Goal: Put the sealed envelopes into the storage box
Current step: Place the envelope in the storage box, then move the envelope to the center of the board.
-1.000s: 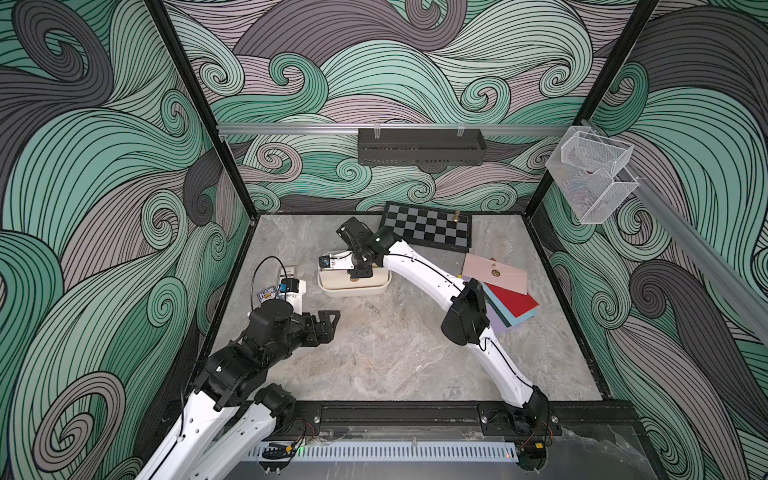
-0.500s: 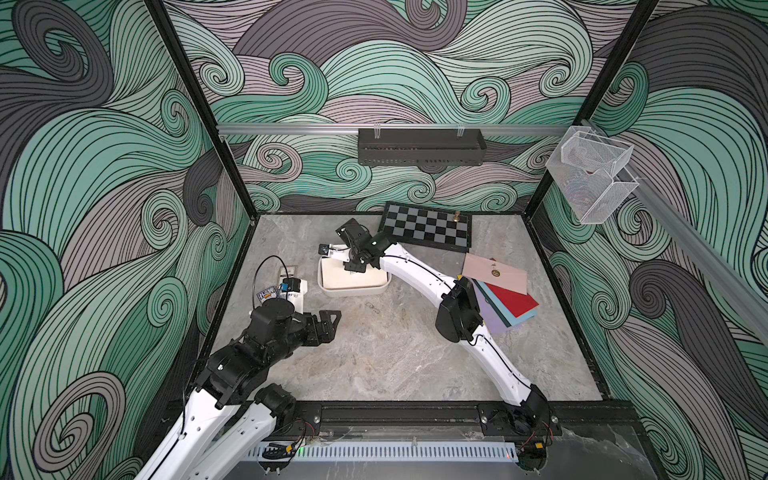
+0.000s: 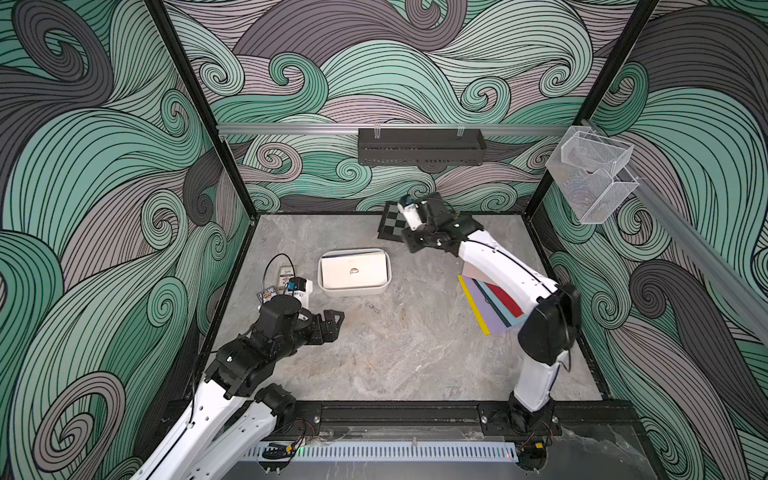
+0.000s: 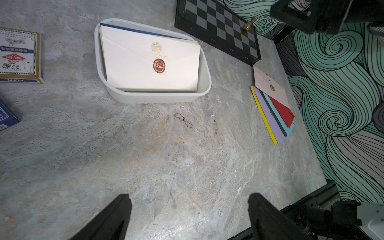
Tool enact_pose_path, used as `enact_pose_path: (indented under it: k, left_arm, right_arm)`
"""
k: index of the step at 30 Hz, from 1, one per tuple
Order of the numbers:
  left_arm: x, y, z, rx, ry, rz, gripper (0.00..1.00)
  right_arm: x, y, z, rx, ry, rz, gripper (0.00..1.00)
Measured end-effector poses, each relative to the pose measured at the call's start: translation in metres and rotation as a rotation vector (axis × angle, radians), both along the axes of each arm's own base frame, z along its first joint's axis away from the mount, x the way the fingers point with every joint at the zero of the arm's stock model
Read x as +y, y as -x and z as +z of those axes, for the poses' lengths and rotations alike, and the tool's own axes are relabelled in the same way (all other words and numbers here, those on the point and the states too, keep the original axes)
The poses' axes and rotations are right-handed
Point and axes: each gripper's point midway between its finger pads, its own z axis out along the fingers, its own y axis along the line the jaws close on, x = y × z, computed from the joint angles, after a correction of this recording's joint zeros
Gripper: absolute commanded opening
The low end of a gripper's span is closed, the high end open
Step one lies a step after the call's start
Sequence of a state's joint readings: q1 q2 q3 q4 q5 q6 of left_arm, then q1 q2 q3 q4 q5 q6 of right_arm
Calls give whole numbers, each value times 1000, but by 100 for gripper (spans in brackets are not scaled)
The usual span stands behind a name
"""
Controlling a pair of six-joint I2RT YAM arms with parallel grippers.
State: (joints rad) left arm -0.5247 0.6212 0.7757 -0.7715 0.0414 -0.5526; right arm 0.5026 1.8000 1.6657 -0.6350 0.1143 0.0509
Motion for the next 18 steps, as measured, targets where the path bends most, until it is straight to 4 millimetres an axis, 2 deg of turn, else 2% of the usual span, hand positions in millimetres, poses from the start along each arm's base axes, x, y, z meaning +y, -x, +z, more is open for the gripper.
enact_pose_path:
  k: [3, 5, 8, 10, 13, 18]
  left_arm:
    - [-4, -1, -7, 36, -7, -14, 90]
    - [-7, -2, -10, 49, -4, -23, 90]
    - [-10, -1, -11, 54, 3, -34, 90]
    - [-11, -1, -10, 52, 10, -40, 90]
    - [-13, -1, -8, 47, 19, -46, 90]
    - [-15, -1, -9, 54, 24, -56, 90]
  right_arm:
    - [-72, 12, -54, 138, -46, -206, 44]
    - [-120, 29, -97, 245, -59, -352, 45]
    - [-167, 63, -146, 395, -75, -516, 45]
    - [-180, 80, -165, 458, -88, -573, 45]
    - [-181, 93, -178, 505, -108, -604, 46]
    - [-181, 94, -183, 523, -128, -631, 48]
